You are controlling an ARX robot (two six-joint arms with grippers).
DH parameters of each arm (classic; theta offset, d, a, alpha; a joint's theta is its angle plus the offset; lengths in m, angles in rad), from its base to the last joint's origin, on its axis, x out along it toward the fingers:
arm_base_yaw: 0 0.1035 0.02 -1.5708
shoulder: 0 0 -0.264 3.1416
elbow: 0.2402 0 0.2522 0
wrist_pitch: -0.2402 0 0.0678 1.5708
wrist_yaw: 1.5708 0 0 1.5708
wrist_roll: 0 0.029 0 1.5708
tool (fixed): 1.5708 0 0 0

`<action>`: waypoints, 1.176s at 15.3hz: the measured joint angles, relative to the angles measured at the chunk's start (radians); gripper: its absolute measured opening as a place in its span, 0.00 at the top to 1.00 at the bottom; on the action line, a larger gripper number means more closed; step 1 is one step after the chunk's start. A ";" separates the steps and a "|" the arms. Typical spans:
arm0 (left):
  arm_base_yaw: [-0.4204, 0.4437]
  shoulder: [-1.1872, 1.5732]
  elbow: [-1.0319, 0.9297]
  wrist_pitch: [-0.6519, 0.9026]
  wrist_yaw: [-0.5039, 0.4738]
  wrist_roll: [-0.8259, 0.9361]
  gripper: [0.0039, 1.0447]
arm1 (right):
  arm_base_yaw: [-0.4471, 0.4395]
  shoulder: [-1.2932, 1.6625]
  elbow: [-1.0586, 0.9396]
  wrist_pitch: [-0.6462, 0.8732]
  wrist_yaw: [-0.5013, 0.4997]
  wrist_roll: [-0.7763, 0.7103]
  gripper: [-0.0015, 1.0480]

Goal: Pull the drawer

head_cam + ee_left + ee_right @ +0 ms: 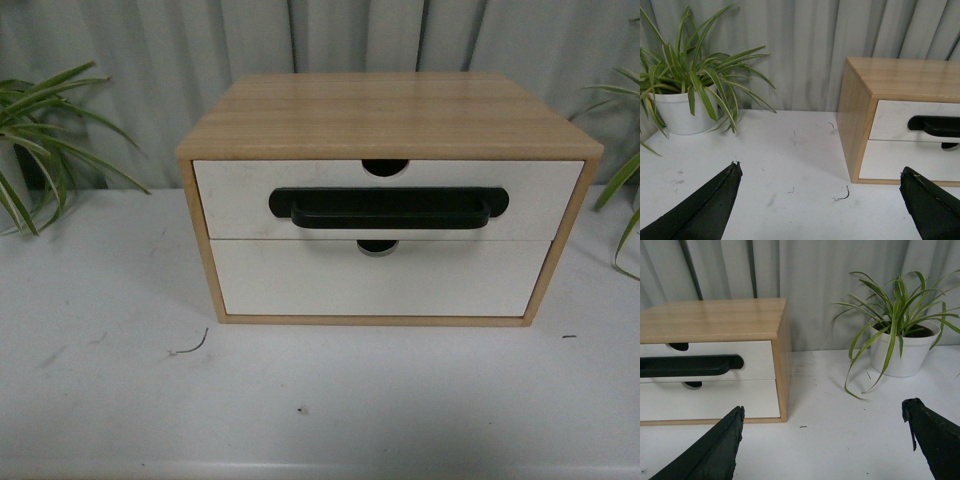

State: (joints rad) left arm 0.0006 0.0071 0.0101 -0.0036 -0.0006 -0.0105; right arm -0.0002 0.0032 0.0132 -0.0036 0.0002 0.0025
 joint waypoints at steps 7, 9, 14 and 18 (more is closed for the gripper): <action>0.000 0.000 0.000 0.000 0.000 0.000 0.06 | 0.000 0.000 0.000 0.000 0.000 0.000 0.06; 0.000 0.000 0.000 0.000 0.000 0.000 0.06 | 0.000 0.000 0.000 0.000 0.000 0.000 0.06; 0.000 0.000 0.000 0.000 0.000 0.000 0.06 | 0.000 0.000 0.000 0.000 0.000 0.000 0.06; 0.000 0.000 0.000 0.000 0.000 0.000 0.06 | 0.000 0.000 0.000 0.000 0.000 0.000 0.06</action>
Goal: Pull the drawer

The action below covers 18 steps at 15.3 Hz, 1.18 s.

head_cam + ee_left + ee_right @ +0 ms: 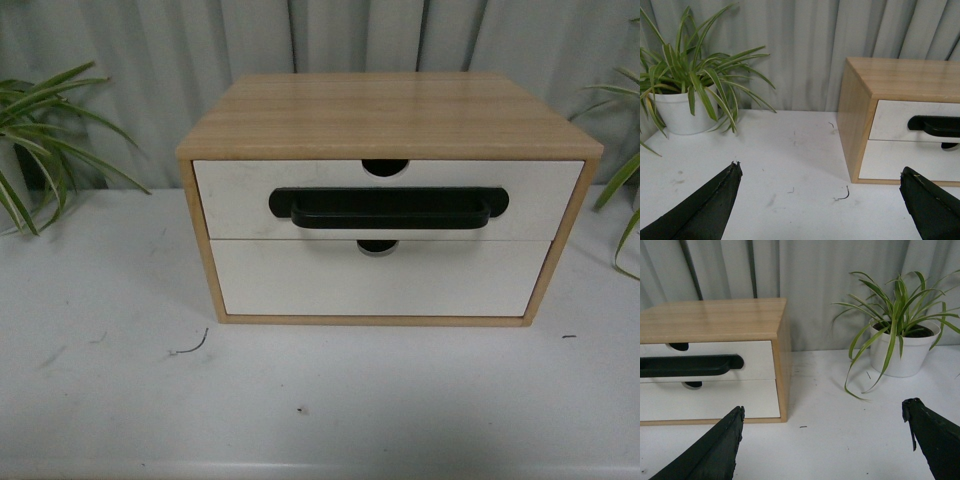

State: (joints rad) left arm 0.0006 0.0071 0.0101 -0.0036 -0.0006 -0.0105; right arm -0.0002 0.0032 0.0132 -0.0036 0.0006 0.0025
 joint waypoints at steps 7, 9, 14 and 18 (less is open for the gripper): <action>0.065 0.660 0.226 0.245 -0.365 -0.207 0.06 | 0.055 0.748 0.217 0.567 0.073 0.031 0.06; 0.072 0.917 0.336 0.400 -0.291 -0.222 0.06 | 0.059 1.040 0.370 0.657 0.059 0.032 0.06; -0.087 1.257 0.611 0.411 -0.023 -0.081 0.06 | 0.087 1.357 0.573 0.755 -0.069 -0.095 0.06; -0.169 1.344 0.798 0.156 0.246 0.291 0.06 | 0.071 1.429 0.660 0.674 -0.362 -0.512 0.06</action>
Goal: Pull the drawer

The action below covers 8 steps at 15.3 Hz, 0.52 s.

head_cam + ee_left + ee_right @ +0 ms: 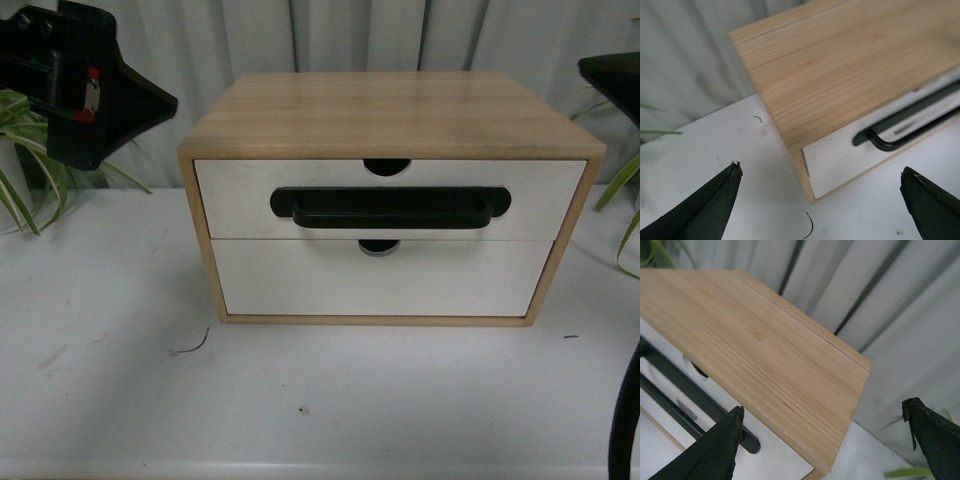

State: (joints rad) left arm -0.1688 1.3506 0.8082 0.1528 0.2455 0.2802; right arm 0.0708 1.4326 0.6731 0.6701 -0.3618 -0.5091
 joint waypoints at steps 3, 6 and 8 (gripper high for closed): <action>-0.093 0.089 0.163 -0.276 0.121 0.283 0.06 | -0.014 0.028 0.112 -0.253 -0.169 -0.343 0.06; -0.172 0.185 0.290 -0.504 0.160 0.481 0.06 | -0.028 0.063 0.203 -0.562 -0.262 -0.669 0.06; -0.221 0.221 0.339 -0.603 0.171 0.562 0.06 | -0.033 0.085 0.261 -0.728 -0.279 -0.843 0.06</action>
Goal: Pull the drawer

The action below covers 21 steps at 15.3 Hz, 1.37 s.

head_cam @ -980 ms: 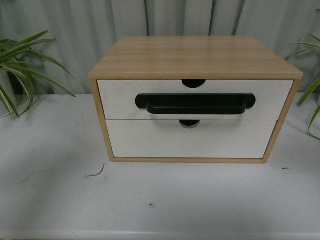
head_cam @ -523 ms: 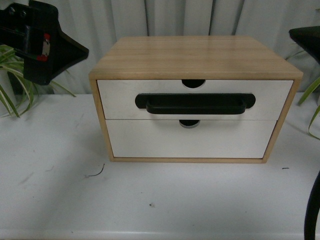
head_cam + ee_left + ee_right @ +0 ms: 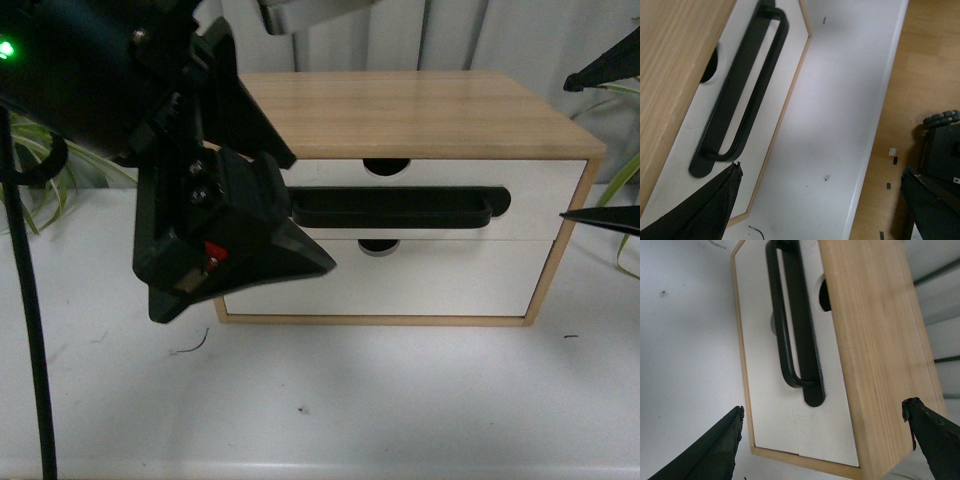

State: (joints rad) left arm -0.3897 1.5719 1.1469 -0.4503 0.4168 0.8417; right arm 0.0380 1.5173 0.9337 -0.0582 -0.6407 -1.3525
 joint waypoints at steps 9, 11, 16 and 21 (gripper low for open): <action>-0.092 0.232 0.134 0.103 -0.037 0.022 0.06 | 0.055 0.169 0.065 -0.073 0.050 -0.212 0.06; -0.093 0.259 0.150 0.119 -0.047 0.013 0.06 | 0.068 0.209 0.070 -0.060 0.056 -0.211 0.06; -0.081 0.320 0.179 0.166 -0.076 -0.008 0.06 | 0.102 0.262 0.133 -0.030 0.059 -0.177 0.06; -0.064 0.369 0.190 0.185 -0.089 -0.021 0.06 | 0.119 0.308 0.150 -0.030 0.060 -0.159 0.06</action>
State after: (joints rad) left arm -0.4541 1.9404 1.3373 -0.2653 0.3279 0.8207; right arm 0.1574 1.8252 1.0840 -0.0879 -0.5804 -1.5120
